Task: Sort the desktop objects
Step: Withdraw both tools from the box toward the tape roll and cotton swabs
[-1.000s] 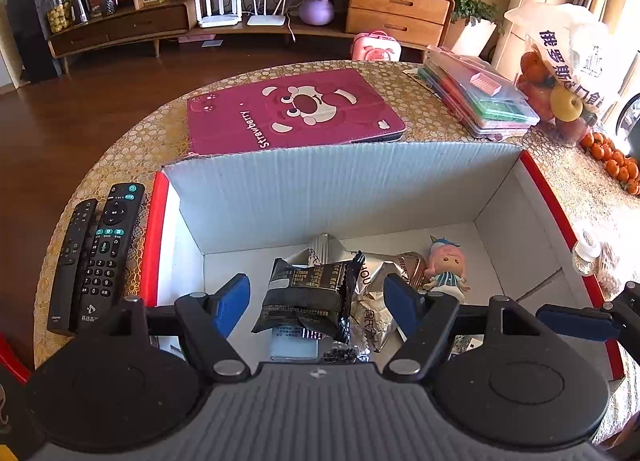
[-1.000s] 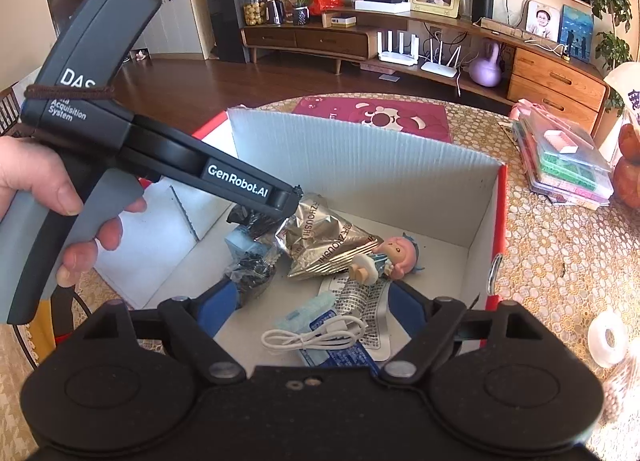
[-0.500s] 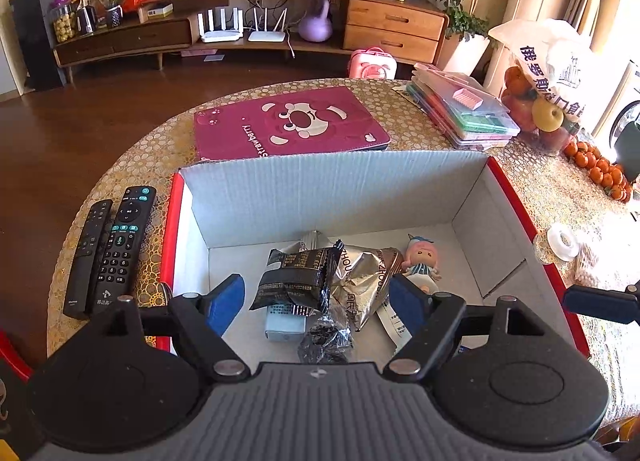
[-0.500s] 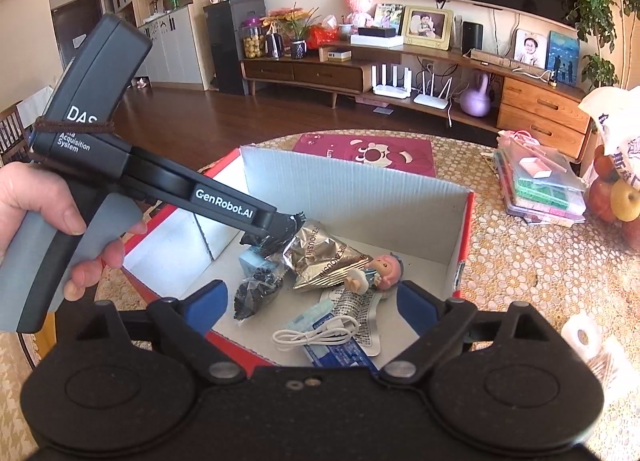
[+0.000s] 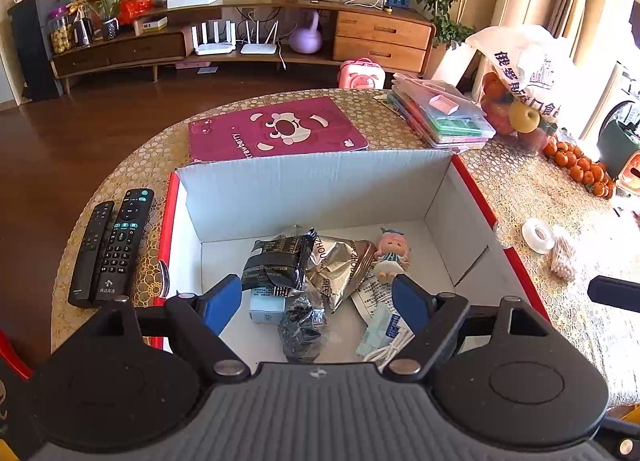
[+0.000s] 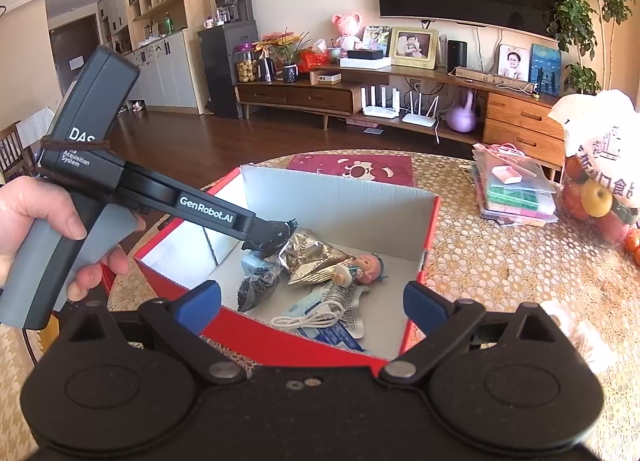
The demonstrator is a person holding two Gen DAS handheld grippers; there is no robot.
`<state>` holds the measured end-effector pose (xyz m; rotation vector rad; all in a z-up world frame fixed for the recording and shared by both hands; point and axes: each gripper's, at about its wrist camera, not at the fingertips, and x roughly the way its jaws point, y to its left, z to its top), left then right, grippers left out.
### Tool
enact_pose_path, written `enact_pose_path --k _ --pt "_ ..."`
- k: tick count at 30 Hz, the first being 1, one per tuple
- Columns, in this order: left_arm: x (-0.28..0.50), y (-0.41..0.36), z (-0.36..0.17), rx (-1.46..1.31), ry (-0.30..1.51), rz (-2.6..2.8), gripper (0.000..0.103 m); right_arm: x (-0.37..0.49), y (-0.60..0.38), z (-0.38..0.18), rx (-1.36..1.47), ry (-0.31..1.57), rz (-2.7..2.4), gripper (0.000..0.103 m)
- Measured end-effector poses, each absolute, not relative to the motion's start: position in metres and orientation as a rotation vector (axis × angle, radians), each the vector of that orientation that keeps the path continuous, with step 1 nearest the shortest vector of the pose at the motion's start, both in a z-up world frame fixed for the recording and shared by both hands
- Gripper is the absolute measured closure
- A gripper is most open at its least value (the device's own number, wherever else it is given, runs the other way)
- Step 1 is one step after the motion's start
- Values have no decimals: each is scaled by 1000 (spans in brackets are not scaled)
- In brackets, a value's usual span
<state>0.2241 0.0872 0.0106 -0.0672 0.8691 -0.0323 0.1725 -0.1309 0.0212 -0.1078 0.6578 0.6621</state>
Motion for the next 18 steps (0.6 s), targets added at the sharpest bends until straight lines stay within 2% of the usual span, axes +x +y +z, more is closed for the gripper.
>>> enact_pose_path --k 9,18 --pt "195 63 21 -44 833 -62 21 157 -158 32 -90 627 633 4" --pt "165 39 27 -34 806 -113 11 143 -181 35 -78 612 613 4"
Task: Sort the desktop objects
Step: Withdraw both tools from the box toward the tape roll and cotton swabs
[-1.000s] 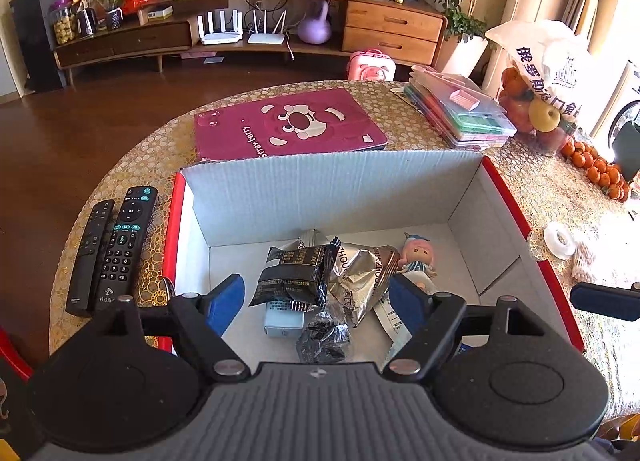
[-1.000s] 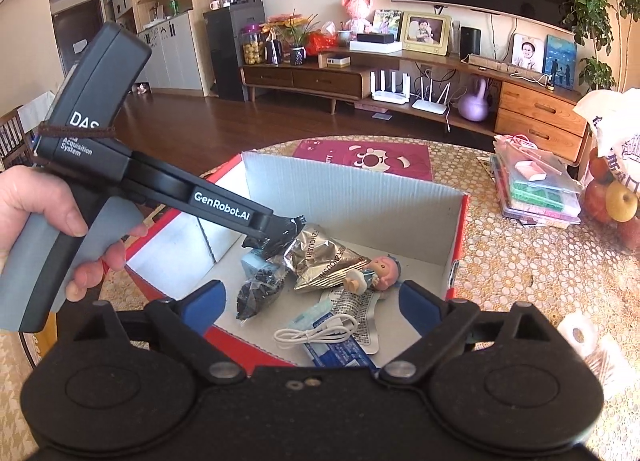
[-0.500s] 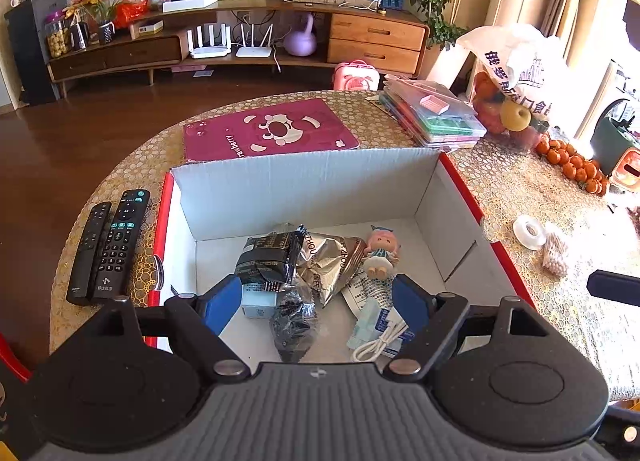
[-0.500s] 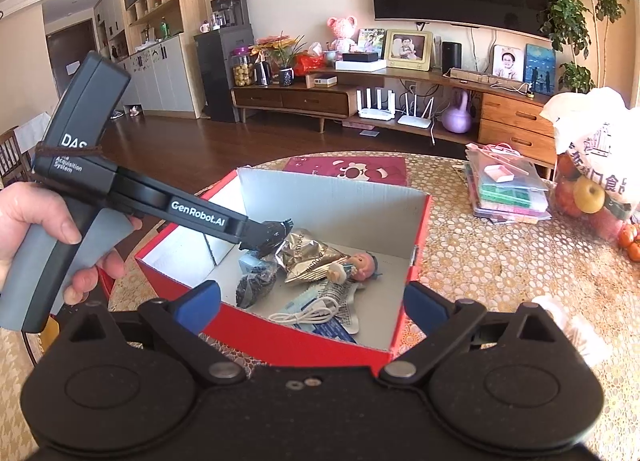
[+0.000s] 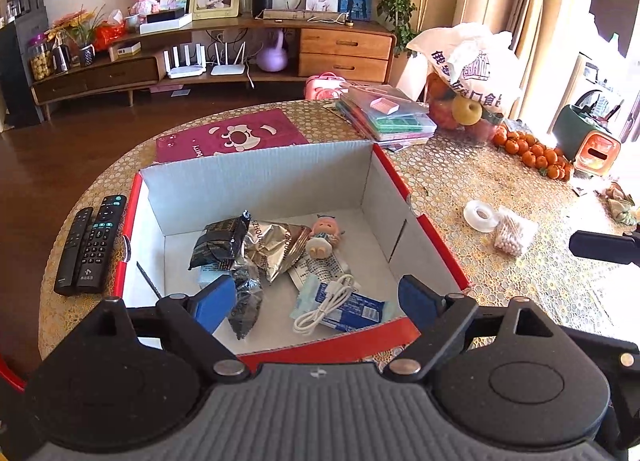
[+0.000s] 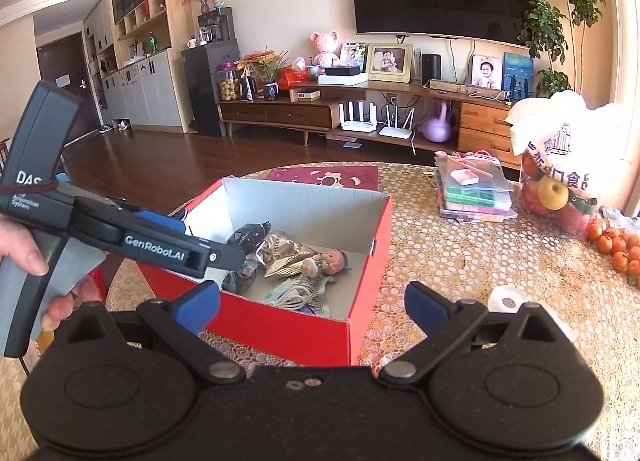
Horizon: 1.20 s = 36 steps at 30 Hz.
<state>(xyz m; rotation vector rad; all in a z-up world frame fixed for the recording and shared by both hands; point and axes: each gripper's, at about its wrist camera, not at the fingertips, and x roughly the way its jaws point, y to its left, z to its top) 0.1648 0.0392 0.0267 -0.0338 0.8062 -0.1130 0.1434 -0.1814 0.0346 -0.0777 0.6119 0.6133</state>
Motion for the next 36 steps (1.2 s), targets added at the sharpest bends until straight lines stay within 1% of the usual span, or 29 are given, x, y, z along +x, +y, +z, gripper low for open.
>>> enact_pose_path --k 1,3,17,36 --pt "162 37 27 -30 803 -115 6 141 -184 35 -75 611 613 3" --pt "156 32 27 -23 794 -114 3 138 -189 35 -73 606 610 3" --pt "125 -2 32 -33 747 -164 2 118 -240 37 -36 575 529 3" --pt "125 -74 43 -9 675 -279 3 117 -308 29 -13 567 410 3"
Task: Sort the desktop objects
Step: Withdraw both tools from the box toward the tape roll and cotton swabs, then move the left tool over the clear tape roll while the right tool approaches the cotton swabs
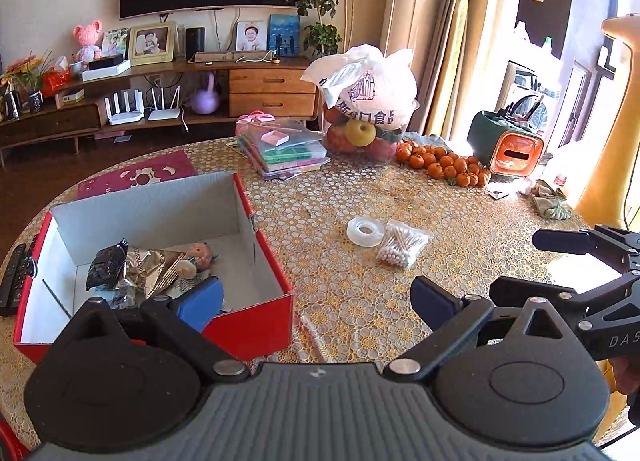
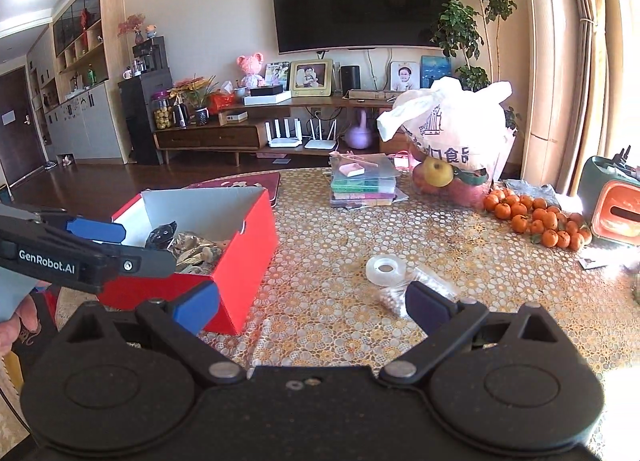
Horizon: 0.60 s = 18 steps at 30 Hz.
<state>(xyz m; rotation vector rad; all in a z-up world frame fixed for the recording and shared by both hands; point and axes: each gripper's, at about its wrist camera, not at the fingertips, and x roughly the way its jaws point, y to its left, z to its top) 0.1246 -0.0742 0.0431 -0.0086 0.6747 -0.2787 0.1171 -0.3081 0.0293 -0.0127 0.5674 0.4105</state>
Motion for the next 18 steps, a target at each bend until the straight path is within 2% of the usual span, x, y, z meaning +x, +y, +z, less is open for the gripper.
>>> enact_pose_path --k 18 --pt "170 -135 30 30 688 -346 3 137 -345 8 -21 583 377 3"
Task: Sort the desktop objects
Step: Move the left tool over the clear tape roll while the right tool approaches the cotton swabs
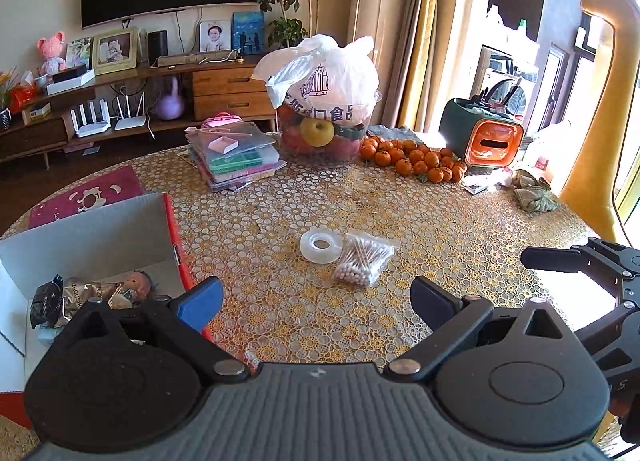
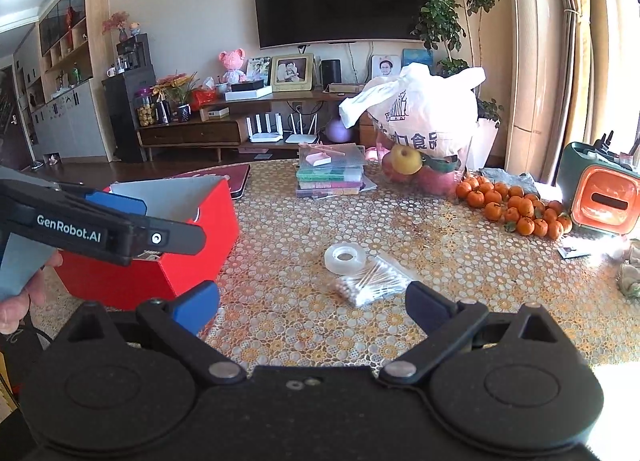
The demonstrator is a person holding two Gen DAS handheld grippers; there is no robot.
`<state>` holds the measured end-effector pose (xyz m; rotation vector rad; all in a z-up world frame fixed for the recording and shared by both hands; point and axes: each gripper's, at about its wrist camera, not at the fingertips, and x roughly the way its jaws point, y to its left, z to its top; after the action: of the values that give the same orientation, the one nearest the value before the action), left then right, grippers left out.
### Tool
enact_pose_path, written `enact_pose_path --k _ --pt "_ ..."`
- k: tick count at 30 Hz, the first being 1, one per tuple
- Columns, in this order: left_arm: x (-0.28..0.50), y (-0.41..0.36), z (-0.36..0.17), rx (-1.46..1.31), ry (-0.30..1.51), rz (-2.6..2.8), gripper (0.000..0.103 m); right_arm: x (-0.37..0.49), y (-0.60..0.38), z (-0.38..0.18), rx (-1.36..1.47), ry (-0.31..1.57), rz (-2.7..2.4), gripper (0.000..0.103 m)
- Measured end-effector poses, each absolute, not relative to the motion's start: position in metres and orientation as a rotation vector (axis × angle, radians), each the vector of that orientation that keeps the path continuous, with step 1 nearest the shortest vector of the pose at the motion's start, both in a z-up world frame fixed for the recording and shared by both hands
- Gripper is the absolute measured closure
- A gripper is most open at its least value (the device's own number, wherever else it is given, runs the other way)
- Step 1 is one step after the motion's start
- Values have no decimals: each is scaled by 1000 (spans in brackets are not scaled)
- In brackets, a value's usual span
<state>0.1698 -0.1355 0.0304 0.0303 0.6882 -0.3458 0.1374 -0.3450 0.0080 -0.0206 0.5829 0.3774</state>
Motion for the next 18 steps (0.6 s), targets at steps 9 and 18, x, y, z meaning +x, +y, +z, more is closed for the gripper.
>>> enact_pose_path --k 9,18 --pt "213 -158 19 53 710 -326 3 158 -349 -8 -62 586 376 3" --pt "249 -167 -1 45 740 -342 3 184 -355 -25 -71 609 380 3"
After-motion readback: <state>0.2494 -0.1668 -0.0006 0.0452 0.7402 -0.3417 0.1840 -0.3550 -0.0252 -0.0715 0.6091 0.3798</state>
